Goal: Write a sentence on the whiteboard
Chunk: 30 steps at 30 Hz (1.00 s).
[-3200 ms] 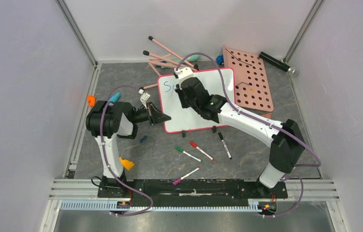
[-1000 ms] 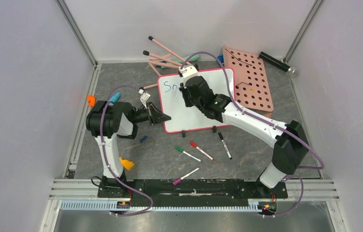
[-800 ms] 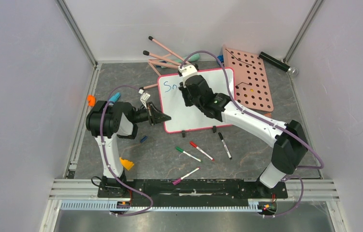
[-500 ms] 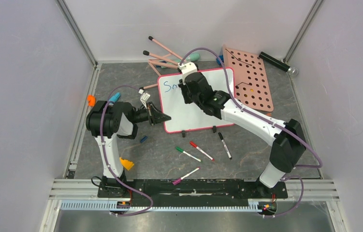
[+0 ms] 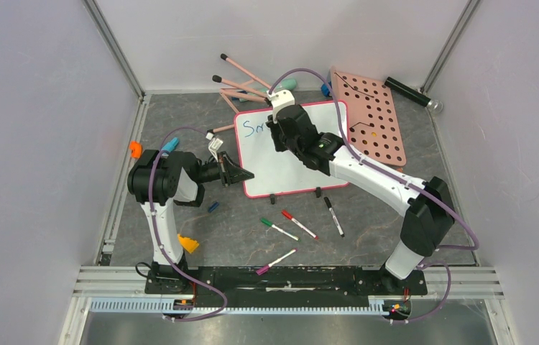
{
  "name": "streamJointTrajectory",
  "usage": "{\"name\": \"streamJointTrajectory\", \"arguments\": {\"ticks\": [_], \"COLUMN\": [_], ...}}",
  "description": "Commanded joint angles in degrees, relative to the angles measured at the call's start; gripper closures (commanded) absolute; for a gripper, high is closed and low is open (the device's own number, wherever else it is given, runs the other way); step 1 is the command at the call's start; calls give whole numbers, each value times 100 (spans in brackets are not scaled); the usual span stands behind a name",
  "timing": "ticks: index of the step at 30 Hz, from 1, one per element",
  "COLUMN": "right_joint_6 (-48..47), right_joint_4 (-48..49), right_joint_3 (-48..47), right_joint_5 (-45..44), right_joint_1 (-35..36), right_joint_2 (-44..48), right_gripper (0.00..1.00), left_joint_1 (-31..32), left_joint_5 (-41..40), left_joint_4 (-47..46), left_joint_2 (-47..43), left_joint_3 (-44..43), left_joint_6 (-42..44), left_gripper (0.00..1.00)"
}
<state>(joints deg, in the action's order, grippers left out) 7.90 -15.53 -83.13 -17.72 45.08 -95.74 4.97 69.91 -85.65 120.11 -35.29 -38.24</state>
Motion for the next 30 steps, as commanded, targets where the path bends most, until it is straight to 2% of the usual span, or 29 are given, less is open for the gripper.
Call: {"name": "streamJointTrajectory", "arguments": {"ticks": [1,22,30], "right_joint_6": [-100,-20,-2], "right_joint_4": [-81,-27,-104], "right_joint_3": [120,754,507], "right_joint_5": [-329,110,231], "right_joint_1": [-179,-184,-184], "right_joint_2": [102,404,543], "right_gripper": [100,100,100], "left_joint_1": [-5,-5,-5], "left_joint_5": [-414,-409,-408], "left_joint_4": [-356,-356,-356], "left_joint_2": [245,242,247], "left_joint_3": [54,49,48], "left_joint_6": [1460,1460,1460], "left_gripper": [98,98,98]}}
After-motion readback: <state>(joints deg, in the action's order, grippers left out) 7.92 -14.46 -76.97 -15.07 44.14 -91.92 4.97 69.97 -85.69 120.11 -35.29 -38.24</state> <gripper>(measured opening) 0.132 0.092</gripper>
